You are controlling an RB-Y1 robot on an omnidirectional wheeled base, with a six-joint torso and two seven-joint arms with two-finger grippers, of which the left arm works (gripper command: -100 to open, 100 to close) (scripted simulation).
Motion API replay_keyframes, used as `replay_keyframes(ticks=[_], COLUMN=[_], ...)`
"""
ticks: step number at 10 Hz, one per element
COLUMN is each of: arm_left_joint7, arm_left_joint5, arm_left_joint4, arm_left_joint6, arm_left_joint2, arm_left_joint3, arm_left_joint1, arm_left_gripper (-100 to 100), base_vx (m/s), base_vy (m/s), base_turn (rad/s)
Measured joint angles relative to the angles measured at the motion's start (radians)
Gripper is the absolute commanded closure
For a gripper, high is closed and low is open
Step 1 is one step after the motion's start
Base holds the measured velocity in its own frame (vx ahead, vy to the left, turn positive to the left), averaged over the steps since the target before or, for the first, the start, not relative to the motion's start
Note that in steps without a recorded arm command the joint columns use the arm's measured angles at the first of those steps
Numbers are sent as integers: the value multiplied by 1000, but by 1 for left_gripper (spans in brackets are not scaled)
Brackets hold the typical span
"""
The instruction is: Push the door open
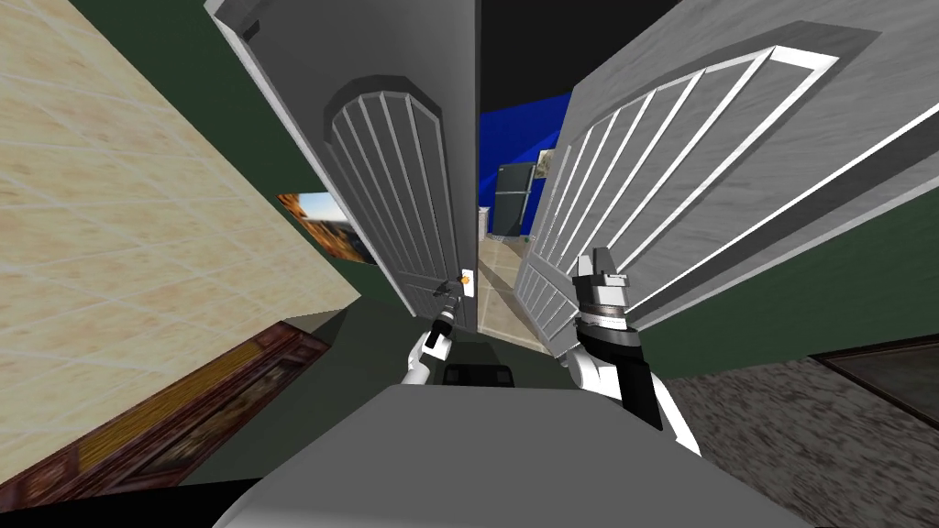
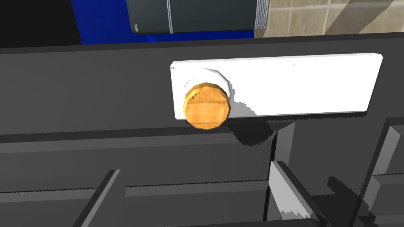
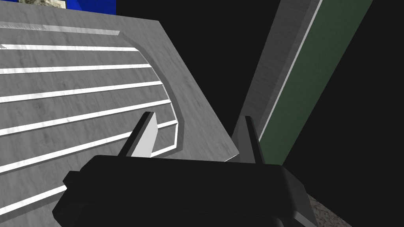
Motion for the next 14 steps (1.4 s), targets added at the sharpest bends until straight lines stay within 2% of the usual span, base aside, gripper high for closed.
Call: replay_keyframes(ticks=[6, 7, 12, 14], arm_left_joint7=[-5, -5, -5, -6], arm_left_joint5=[3, 3, 3, 3], arm_left_joint4=[46, 46, 44, 51], arm_left_joint6=[-11, -12, -11, -8], arm_left_joint2=[-16, -16, -16, -17], arm_left_joint3=[21, 21, 22, 24], arm_left_joint1=[-27, -28, -32, -30], arm_left_gripper=[-100, 100, 100, 100], base_vx=[167, -12, -7, 141], base_vy=[-43, 4, 3, -46], base_turn=[-21, 5, -5, 38])
